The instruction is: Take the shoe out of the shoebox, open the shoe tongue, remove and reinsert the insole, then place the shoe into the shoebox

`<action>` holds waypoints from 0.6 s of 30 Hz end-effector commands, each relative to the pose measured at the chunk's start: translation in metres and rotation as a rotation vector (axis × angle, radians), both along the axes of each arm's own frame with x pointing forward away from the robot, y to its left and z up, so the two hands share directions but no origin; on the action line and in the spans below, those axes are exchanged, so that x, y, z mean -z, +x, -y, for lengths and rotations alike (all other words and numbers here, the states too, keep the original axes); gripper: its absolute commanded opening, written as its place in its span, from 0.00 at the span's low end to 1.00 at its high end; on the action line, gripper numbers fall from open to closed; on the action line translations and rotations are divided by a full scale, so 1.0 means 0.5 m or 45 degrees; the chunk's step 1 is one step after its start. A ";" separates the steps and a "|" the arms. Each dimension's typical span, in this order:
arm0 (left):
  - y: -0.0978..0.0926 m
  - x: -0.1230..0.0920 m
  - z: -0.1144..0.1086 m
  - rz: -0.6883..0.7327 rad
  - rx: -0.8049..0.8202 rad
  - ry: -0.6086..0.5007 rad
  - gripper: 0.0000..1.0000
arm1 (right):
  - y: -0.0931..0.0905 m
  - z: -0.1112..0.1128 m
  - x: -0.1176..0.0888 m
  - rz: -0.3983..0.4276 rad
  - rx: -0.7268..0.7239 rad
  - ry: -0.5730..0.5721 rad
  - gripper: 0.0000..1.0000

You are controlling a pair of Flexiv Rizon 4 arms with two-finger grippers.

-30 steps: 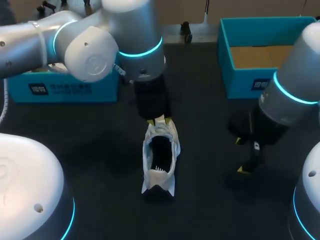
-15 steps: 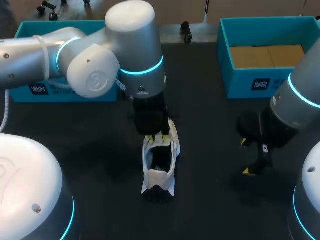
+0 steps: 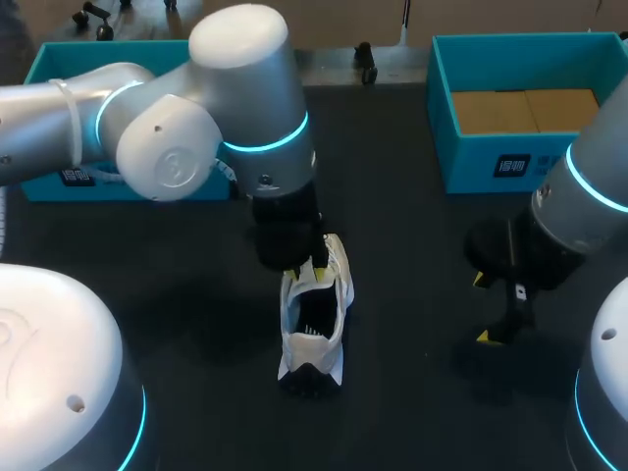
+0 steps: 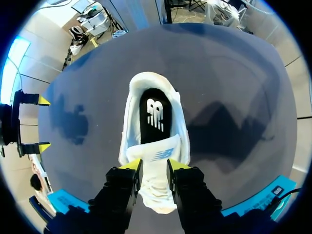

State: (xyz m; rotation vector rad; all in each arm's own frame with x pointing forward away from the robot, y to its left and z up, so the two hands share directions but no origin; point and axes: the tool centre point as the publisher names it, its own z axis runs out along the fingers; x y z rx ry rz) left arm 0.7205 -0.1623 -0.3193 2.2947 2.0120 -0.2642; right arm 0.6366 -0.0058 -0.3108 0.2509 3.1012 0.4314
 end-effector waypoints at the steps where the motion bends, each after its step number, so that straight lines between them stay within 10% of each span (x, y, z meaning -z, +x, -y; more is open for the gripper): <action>1: -0.007 0.006 -0.009 0.000 0.005 -0.010 0.32 | -0.003 0.000 0.001 0.004 0.000 0.000 1.00; 18: -0.036 0.044 0.024 -0.010 0.075 0.067 0.32 | -0.003 0.000 0.001 0.004 0.000 0.000 1.00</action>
